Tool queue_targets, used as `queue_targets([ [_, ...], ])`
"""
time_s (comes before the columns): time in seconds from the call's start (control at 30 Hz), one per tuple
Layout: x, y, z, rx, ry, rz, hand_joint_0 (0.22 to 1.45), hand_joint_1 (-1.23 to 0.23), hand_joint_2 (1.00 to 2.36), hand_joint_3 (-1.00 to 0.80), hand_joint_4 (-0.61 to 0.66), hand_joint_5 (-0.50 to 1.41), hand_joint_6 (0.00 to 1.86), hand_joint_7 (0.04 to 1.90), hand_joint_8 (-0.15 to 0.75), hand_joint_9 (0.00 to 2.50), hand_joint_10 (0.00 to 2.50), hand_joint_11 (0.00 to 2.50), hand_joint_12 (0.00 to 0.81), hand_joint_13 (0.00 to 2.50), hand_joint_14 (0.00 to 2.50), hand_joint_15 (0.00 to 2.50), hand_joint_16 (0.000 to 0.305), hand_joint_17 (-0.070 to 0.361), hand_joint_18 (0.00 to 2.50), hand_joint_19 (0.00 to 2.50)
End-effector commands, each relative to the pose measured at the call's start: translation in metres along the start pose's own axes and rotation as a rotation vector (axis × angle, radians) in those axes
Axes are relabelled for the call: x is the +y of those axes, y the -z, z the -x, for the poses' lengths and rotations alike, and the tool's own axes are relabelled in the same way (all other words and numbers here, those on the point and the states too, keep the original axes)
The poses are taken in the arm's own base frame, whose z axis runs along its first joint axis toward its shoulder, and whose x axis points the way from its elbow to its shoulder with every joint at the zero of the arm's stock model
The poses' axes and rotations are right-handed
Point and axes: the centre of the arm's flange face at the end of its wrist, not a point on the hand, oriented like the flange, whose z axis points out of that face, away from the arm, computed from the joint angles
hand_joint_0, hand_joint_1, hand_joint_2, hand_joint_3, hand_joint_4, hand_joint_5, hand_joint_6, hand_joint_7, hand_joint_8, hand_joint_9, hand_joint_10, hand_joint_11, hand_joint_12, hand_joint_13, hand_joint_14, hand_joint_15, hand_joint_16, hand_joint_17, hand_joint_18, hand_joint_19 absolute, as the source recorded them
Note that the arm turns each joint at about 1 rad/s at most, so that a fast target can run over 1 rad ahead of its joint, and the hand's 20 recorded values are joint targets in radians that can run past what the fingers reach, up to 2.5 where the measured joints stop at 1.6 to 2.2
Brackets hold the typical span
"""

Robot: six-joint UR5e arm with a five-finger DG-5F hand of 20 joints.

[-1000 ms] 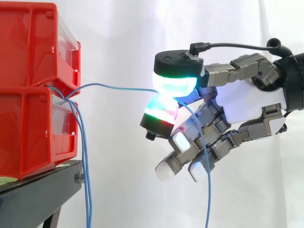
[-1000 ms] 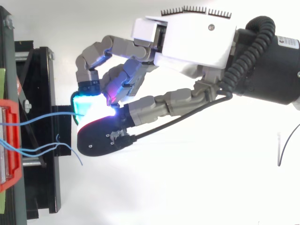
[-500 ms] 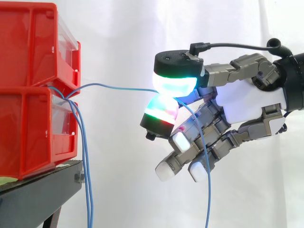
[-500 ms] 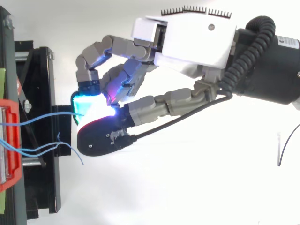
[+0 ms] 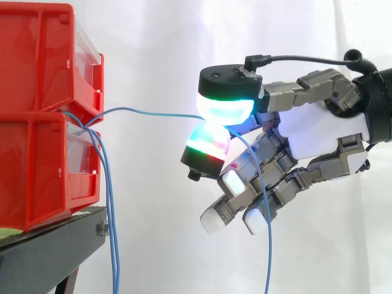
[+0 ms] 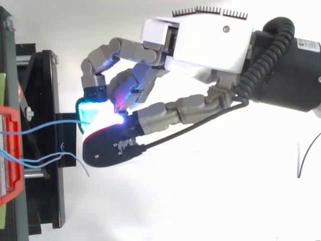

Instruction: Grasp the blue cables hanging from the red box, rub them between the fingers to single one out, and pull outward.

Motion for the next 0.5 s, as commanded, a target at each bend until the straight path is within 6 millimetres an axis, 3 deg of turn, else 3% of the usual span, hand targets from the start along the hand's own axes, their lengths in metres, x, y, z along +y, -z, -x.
queue_targets([
  [0.0,0.0000,0.0000,-0.0002,0.000,0.000,0.000,0.60,-0.81,1.02,-0.10,0.03,-0.12,0.86,1.18,0.293,1.02,0.02,0.73,0.407,0.65,0.01,0.38,0.059,0.132,0.78,0.54],
  [0.47,0.0000,0.0000,-0.0002,0.000,0.000,0.000,0.60,-0.80,1.02,-0.10,0.02,-0.12,0.86,1.17,0.288,1.01,0.02,0.72,0.403,0.64,0.01,0.39,0.058,0.131,0.78,0.54],
])
